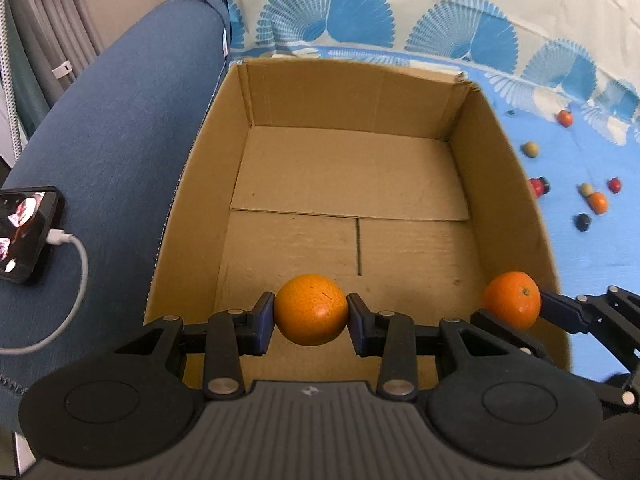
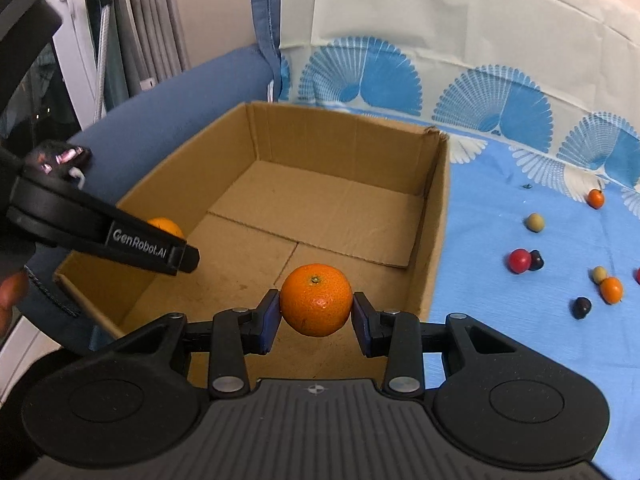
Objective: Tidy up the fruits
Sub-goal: 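Carry both held oranges over the cardboard box, then open both tools to drop the oranges into the box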
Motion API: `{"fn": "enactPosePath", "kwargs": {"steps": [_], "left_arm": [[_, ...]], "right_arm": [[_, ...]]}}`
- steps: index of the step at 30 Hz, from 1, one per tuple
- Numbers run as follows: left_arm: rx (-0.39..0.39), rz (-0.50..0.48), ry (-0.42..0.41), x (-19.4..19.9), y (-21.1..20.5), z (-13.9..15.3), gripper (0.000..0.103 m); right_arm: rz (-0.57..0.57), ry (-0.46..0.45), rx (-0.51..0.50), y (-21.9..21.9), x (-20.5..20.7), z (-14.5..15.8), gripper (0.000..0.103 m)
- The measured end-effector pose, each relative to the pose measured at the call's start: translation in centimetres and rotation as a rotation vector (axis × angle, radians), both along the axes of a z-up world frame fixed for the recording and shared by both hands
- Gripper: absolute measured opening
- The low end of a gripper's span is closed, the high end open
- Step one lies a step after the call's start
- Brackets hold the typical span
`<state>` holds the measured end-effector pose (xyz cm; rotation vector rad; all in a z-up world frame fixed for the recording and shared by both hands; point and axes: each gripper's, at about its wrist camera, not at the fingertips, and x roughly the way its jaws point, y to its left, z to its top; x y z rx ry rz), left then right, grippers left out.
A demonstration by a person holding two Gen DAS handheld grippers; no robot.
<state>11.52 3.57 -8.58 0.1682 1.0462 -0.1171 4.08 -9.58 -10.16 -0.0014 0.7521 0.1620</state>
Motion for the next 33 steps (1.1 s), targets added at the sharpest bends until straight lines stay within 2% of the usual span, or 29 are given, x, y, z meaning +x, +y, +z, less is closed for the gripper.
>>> {"fn": "enactPosePath", "kwargs": {"steps": [9, 15, 16, 17, 18, 19, 20, 21, 22, 23, 25, 33], "left_arm": [[0.053, 0.002, 0.070, 2.0, 0.5, -4.1, 0.042], [0.057, -0.017, 0.093, 2.5, 0.6, -5.7, 0.043], [0.048, -0.027, 0.094, 2.5, 0.5, -5.8, 0.047], [0.041, -0.037, 0.094, 2.6, 0.4, -5.8, 0.069], [0.035, -0.045, 0.088, 2.6, 0.3, -5.6, 0.096], [0.032, -0.047, 0.069, 2.5, 0.3, -5.3, 0.103], [0.032, -0.046, 0.031, 2.2, 0.2, -4.9, 0.103], [0.033, -0.053, -0.001, 1.9, 0.1, -4.4, 0.103], [0.033, -0.064, -0.011, 1.8, 0.0, -4.0, 0.103], [0.027, -0.068, -0.009, 1.8, 0.0, -3.6, 0.103], [0.013, -0.070, -0.002, 1.6, -0.1, -2.9, 0.103], [0.013, -0.090, -0.069, -3.8, -0.1, 1.4, 0.103]], "right_arm": [[0.041, 0.048, -0.063, 1.1, 1.4, -2.5, 0.040], [0.068, 0.030, -0.126, 1.7, 1.8, -3.0, 0.040], [0.072, 0.028, -0.134, 1.6, 1.8, -3.0, 0.040], [0.077, 0.024, -0.145, 1.7, 1.9, -2.9, 0.041], [0.084, 0.017, -0.158, 1.8, 1.9, -2.8, 0.048], [0.089, 0.005, -0.170, 1.8, 1.9, -2.6, 0.065], [0.082, -0.009, -0.195, 1.8, 1.7, -2.3, 0.070], [0.074, -0.028, -0.224, 1.8, 1.6, -2.0, 0.079], [0.068, -0.045, -0.249, 1.7, 1.4, -1.6, 0.086], [0.074, -0.052, -0.251, 1.5, 1.3, -1.3, 0.086], [0.062, -0.058, -0.238, 1.1, 0.5, -0.2, 0.098], [-0.005, -0.084, -0.169, 0.1, -5.5, 3.3, 0.102]]}}
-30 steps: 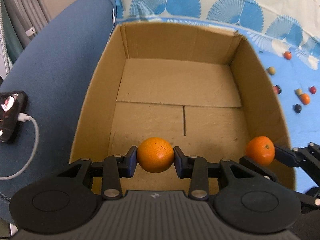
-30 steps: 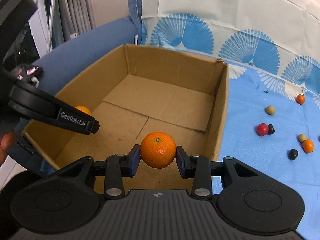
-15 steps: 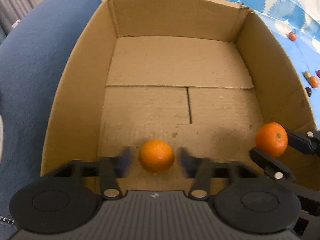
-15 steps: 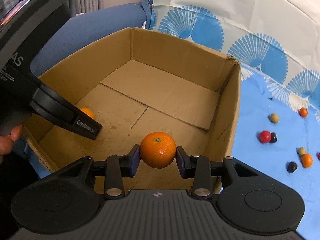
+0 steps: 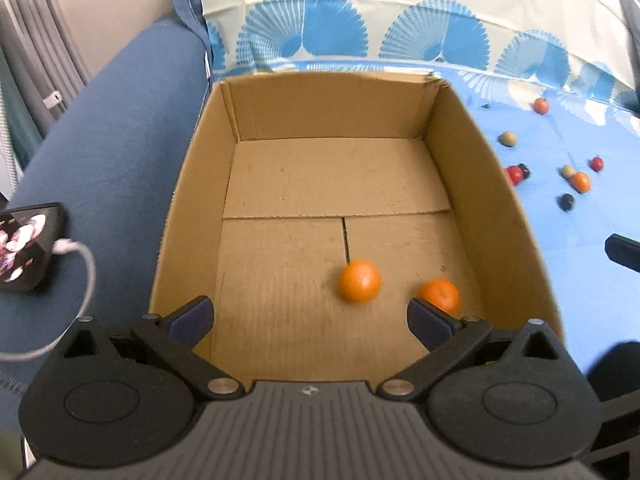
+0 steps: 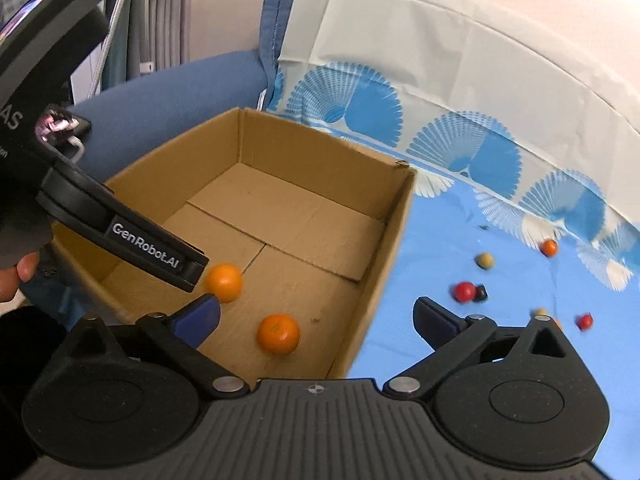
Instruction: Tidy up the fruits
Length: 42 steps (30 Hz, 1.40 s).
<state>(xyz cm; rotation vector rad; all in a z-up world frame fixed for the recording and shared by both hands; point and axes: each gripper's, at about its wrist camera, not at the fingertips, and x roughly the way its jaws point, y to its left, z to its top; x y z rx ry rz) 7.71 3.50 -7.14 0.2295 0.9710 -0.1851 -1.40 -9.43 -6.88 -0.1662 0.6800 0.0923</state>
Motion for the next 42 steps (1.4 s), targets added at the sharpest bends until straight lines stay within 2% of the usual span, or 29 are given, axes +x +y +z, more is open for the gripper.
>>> {"fn": "enactPosePath", "kwargs": {"steps": [8, 11, 18, 30, 42], "left_arm": [[-0.017, 0.003, -0.031, -5.6, 0.6, 3.3, 0.103], [-0.030, 0.012, -0.052, -7.1, 0.8, 4.6, 0.103], [-0.045, 0.016, -0.091, -10.2, 1.0, 6.4, 0.103], [-0.051, 0.002, -0.143, -12.8, 0.4, 8.1, 0.103], [-0.052, -0.007, -0.167, -13.2, 0.2, 8.8, 0.103]], "right_arm": [[-0.030, -0.046, 0.020, 0.3, -5.2, 2.5, 0.102], [-0.065, -0.050, 0.059, -0.2, -6.5, 3.4, 0.102], [-0.099, -0.059, 0.105, -0.5, -9.7, 4.1, 0.102], [-0.109, -0.116, 0.116, -1.0, -12.4, 5.5, 0.102], [-0.101, -0.132, 0.115, -0.9, -12.9, 6.1, 0.102]]}}
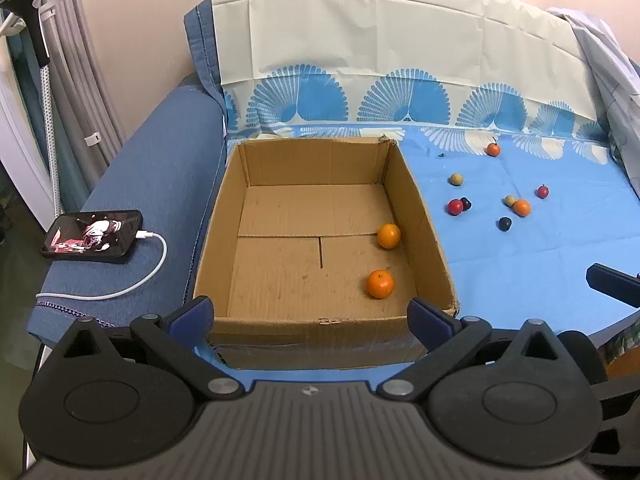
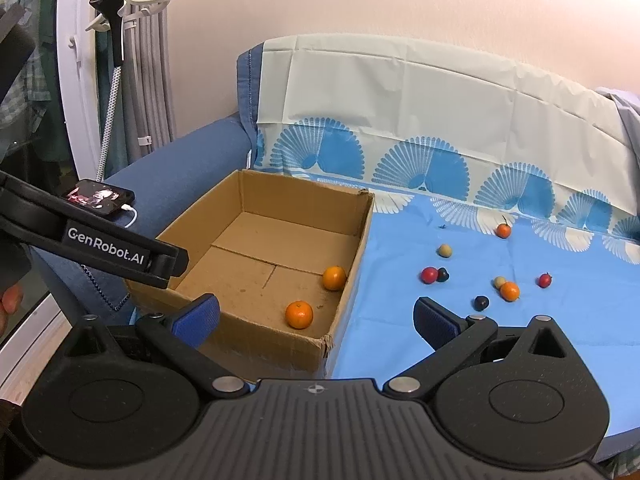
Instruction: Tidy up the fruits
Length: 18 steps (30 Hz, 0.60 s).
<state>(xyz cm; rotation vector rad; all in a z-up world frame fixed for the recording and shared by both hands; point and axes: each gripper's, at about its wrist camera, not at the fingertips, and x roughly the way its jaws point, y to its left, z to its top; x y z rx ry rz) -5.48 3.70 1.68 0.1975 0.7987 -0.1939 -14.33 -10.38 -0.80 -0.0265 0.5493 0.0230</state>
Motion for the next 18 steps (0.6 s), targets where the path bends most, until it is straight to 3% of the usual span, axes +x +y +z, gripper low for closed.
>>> {"fn": "enactPosePath", "kwargs": {"steps": [18], "left_arm": [[0.009, -0.005, 0.003, 0.37, -0.16, 0.20, 0.103]], "right_arm": [[0.002, 0.007, 0.012, -0.50, 0.40, 0.27, 0.102]]}}
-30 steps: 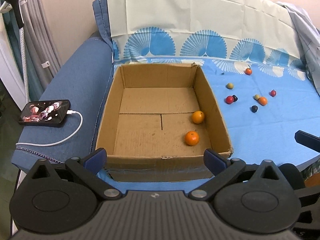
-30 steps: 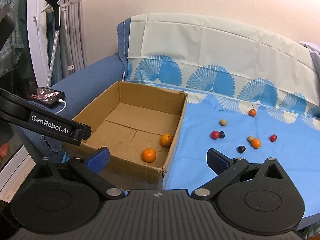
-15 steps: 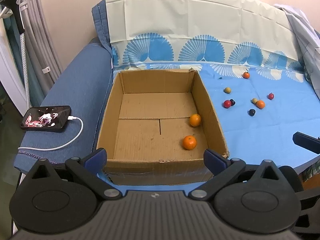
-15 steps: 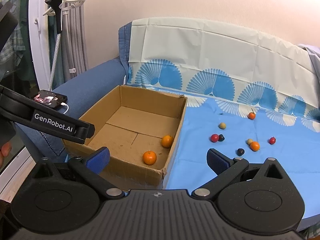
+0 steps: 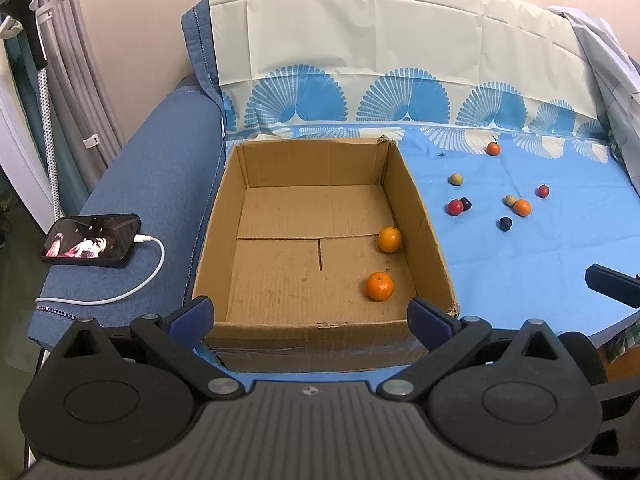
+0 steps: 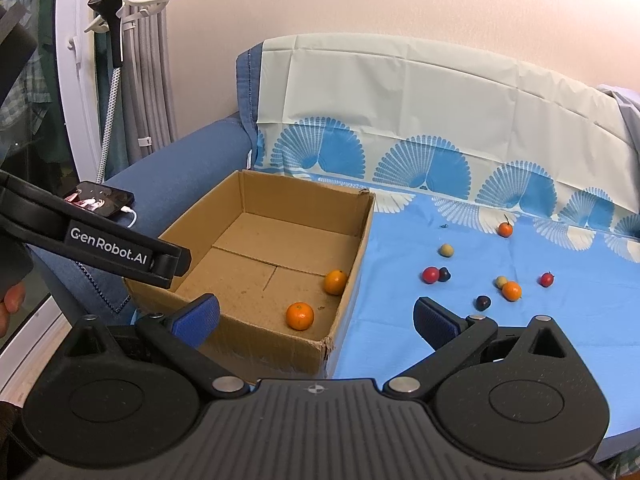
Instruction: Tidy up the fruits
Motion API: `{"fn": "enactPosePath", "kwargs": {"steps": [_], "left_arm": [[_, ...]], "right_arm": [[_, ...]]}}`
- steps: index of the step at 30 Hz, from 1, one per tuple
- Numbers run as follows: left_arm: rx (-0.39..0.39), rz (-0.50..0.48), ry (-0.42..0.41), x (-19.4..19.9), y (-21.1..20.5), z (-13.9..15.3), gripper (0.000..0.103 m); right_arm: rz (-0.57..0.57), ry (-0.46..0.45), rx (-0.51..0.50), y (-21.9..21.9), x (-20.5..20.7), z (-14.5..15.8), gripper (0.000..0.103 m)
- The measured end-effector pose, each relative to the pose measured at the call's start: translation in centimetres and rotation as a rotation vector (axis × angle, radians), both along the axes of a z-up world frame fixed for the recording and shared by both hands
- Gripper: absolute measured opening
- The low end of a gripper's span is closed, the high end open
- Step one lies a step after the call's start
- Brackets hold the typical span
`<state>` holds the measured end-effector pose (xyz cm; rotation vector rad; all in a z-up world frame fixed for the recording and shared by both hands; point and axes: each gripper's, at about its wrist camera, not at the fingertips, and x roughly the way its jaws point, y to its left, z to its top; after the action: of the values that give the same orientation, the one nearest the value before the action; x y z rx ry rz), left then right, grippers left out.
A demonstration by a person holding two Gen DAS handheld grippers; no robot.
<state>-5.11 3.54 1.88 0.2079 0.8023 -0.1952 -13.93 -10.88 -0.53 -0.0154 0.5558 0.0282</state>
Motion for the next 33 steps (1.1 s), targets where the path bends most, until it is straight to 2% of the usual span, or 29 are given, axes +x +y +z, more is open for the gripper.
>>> {"fn": "enactPosePath", "kwargs": {"steps": [12, 20, 27, 33], "left_arm": [[0.023, -0.005, 0.021, 0.9, -1.1, -0.7, 0.103], [0.051, -0.034, 0.063, 2.8, -3.5, -1.8, 0.103], [0.074, -0.086, 0.079, 4.9, -7.6, -2.5, 0.103], [0.054, -0.133, 0.137, 8.1, -12.4, -4.0, 0.103]], "right_arm": [[-0.009, 0.016, 0.033, -1.1, 1.0, -0.7, 0.102], [-0.052, 0.033, 0.082, -3.7, 2.1, -1.8, 0.102], [-0.125, 0.034, 0.118, -8.0, 3.0, -2.8, 0.102], [-0.253, 0.026, 0.112, -14.3, 4.5, -4.4, 0.102]]}}
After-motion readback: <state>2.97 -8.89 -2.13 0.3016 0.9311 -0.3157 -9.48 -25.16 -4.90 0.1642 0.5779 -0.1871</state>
